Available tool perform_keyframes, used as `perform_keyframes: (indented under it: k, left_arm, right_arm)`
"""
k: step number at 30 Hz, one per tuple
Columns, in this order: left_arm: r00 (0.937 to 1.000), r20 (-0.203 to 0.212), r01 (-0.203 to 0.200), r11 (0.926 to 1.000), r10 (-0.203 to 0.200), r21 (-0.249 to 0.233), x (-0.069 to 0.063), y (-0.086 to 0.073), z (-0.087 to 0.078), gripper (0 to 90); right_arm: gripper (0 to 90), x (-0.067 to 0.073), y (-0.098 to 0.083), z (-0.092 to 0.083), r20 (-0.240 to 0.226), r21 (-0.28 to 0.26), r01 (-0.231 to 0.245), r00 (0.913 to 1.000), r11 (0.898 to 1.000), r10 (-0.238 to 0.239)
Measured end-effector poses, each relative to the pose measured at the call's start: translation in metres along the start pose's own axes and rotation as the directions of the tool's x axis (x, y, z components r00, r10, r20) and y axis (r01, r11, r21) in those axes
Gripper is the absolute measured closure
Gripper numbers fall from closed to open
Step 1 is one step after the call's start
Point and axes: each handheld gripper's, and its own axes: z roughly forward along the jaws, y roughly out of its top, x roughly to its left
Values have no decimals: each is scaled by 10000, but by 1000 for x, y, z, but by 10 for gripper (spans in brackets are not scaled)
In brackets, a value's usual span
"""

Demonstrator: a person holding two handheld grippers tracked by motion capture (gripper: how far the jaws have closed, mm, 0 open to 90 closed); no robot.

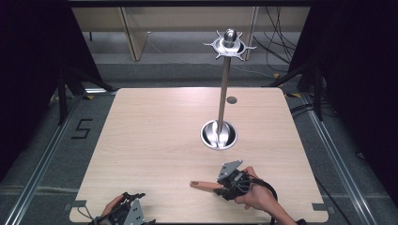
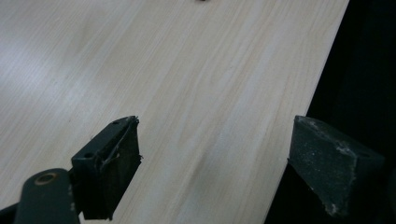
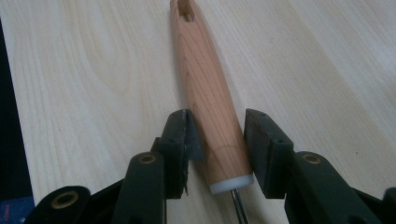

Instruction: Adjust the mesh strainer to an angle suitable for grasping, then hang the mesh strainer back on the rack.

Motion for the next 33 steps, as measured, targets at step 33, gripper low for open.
perform_keyframes:
  k: [33]
  left_arm:
    - [10000, -14, 65, 10000, -65, -75, 0, 0, 0, 158]
  right_arm:
    - [696, -6, -2, -22, 777, -1139, -884, 9922, 9895, 976]
